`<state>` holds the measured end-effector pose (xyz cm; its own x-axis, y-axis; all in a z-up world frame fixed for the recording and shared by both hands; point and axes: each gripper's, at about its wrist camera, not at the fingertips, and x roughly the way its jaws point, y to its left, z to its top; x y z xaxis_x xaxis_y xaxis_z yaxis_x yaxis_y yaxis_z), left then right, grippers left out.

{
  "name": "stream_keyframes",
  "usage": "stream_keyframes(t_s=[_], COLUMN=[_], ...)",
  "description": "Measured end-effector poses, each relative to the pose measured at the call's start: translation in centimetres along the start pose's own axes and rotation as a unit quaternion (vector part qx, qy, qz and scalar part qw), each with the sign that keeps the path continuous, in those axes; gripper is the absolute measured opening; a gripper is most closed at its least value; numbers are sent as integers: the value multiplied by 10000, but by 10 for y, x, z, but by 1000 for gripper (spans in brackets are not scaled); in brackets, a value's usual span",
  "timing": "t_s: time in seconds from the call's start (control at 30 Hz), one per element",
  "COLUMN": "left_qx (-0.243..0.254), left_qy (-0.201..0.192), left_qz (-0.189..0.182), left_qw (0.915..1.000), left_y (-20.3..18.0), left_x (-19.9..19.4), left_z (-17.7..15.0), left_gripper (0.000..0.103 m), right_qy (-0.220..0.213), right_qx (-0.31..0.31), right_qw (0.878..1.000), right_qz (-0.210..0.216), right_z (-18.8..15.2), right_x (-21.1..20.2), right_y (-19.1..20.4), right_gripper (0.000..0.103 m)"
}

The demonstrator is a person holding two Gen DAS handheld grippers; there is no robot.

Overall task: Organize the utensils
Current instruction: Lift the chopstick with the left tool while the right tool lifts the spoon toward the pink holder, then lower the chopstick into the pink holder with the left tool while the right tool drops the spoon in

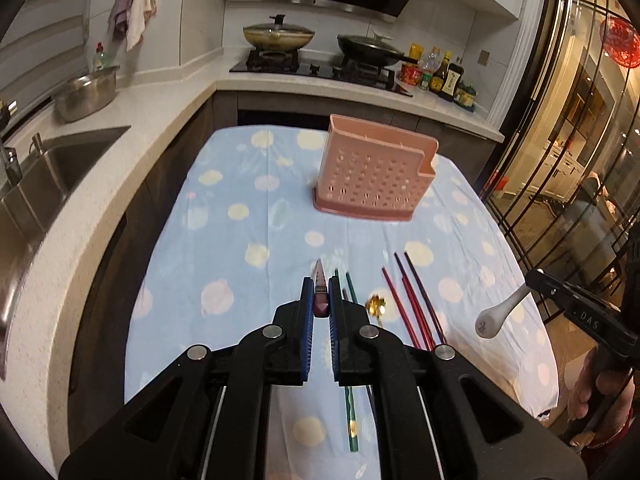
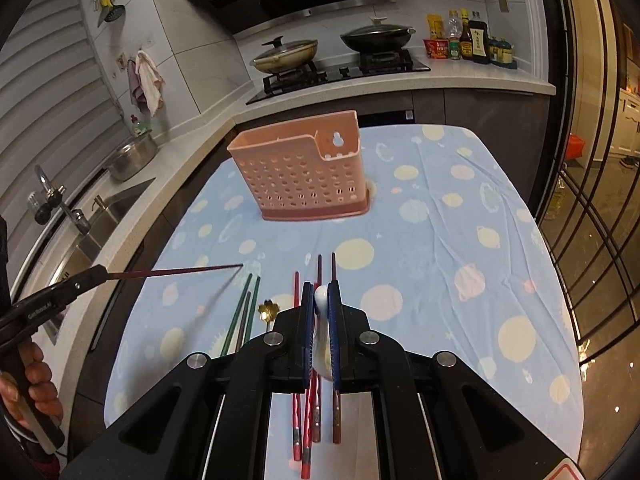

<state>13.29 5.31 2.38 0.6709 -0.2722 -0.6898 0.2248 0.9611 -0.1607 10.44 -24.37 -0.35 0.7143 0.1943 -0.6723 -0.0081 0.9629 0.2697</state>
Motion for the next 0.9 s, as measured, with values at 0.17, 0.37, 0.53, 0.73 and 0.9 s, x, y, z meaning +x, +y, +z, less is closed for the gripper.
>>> stream_keyframes(t_s=[0.17, 0.37, 0.53, 0.73, 0.9], left_qx=[226, 405, 443, 432, 384], left_qy=[-495, -970, -1325, -1731, -1770], left_qz=[5, -11, -20, 25, 9], left_qw=[9985, 9945, 9902, 9840, 9835], left_y=[-14, -32, -43, -52, -54], left_x=[-6, -9, -9, 3, 26], left_z=[55, 116, 163, 212, 236], left_gripper=[7, 7, 7, 7, 7], right_qy=[-161, -313, -486, -580, -606], right_qx=[4, 91, 215, 413, 488], right_qw=[9998, 9992, 9980, 9961, 9956], right_qz=[116, 218, 330, 518, 526], right_z=[33, 77, 118, 164, 189], right_x=[7, 22, 34, 60, 85], right_y=[2, 0, -2, -5, -6], right_gripper=[7, 7, 7, 7, 7])
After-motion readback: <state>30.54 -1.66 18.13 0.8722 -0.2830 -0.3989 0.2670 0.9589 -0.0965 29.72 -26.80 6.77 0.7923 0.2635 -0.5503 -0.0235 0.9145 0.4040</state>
